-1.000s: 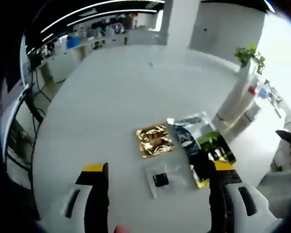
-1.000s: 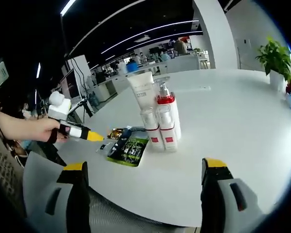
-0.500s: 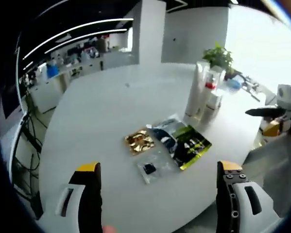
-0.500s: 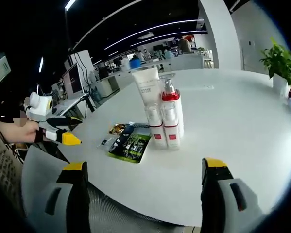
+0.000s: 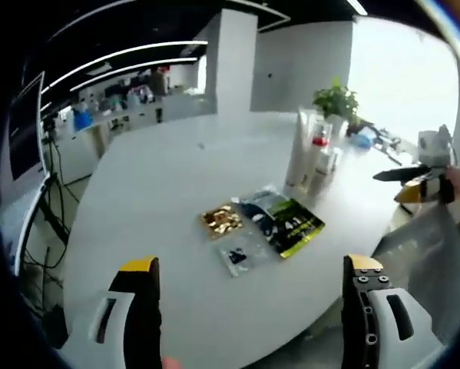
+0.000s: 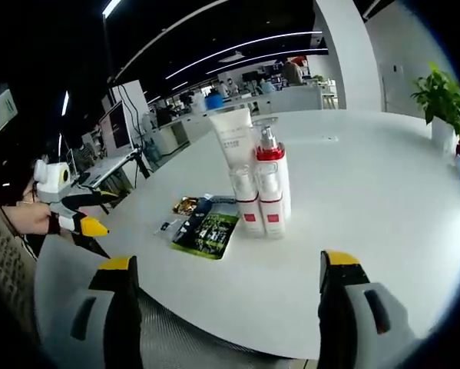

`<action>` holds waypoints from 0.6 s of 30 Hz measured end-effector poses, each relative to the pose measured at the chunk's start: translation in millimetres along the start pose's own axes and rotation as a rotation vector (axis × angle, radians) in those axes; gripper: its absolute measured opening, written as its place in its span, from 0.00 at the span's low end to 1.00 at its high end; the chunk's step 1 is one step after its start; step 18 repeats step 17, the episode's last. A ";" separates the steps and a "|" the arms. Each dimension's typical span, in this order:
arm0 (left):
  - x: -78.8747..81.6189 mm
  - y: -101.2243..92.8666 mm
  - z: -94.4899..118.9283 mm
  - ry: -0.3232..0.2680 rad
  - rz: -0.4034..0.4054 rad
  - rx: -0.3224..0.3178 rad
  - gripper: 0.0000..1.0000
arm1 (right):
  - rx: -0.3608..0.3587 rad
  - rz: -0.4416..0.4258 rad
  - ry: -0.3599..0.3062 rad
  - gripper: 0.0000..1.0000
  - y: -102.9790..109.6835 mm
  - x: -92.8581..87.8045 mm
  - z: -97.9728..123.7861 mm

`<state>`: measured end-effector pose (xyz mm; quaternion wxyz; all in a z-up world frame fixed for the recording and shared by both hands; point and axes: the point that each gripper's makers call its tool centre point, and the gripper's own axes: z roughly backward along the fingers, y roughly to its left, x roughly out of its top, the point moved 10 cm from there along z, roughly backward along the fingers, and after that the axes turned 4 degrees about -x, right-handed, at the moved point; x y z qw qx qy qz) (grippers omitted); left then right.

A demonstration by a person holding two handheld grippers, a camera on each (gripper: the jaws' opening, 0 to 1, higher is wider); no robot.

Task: Arrange the skincare products in the storage area until every visible bottle or jar stands upright without overlapping.

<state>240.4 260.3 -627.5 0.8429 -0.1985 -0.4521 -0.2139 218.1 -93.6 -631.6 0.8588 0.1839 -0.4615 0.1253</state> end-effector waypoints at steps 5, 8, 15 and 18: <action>-2.6 -1.0 0.3 0.011 -0.015 0.009 0.97 | -0.001 -0.003 0.001 0.98 -0.6 -0.4 -0.5; -2.5 -0.5 0.7 0.013 -0.015 0.012 0.97 | 0.002 -0.003 0.003 0.98 0.0 -0.3 -0.7; -3.0 -0.1 1.6 0.017 -0.008 0.009 0.97 | 0.003 -0.004 0.005 0.98 0.4 -0.7 -1.1; -3.0 -1.0 1.2 0.020 -0.011 0.006 0.97 | 0.003 -0.005 0.006 0.98 0.4 -0.9 -1.1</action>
